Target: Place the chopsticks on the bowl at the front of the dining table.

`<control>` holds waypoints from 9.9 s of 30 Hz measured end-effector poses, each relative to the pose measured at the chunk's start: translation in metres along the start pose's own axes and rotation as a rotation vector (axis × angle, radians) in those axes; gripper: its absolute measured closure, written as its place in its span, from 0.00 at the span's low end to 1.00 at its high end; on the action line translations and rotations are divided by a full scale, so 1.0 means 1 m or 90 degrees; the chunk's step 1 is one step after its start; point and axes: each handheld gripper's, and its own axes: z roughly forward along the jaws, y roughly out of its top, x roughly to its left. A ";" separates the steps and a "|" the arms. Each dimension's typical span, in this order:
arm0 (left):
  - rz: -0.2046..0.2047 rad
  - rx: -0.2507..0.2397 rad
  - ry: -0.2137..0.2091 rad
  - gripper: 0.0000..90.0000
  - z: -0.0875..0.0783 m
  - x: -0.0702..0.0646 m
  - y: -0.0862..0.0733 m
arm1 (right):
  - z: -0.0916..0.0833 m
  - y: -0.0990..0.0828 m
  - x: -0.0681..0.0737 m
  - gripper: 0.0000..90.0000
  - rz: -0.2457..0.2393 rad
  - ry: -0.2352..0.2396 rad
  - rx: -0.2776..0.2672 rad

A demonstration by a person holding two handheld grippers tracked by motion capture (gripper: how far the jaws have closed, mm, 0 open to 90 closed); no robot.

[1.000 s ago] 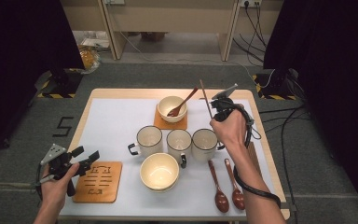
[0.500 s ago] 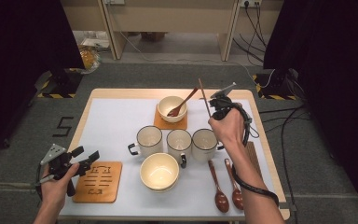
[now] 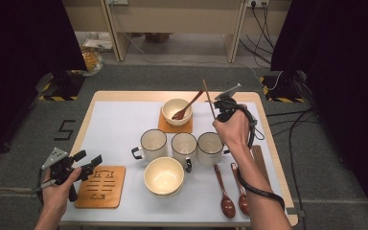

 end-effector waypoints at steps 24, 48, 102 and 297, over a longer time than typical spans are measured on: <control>-0.001 0.000 0.000 0.22 0.000 0.000 0.000 | 0.002 0.008 0.004 0.96 -0.003 0.001 -0.001; -0.001 0.002 0.000 0.22 0.001 0.000 0.000 | 0.006 0.017 0.009 0.96 -0.009 0.002 0.001; -0.001 0.000 0.001 0.22 0.000 0.001 0.000 | 0.014 0.037 0.018 0.96 -0.016 0.006 0.000; -0.003 -0.001 0.001 0.22 0.000 0.003 0.000 | 0.085 0.062 0.031 0.96 -0.044 0.023 0.003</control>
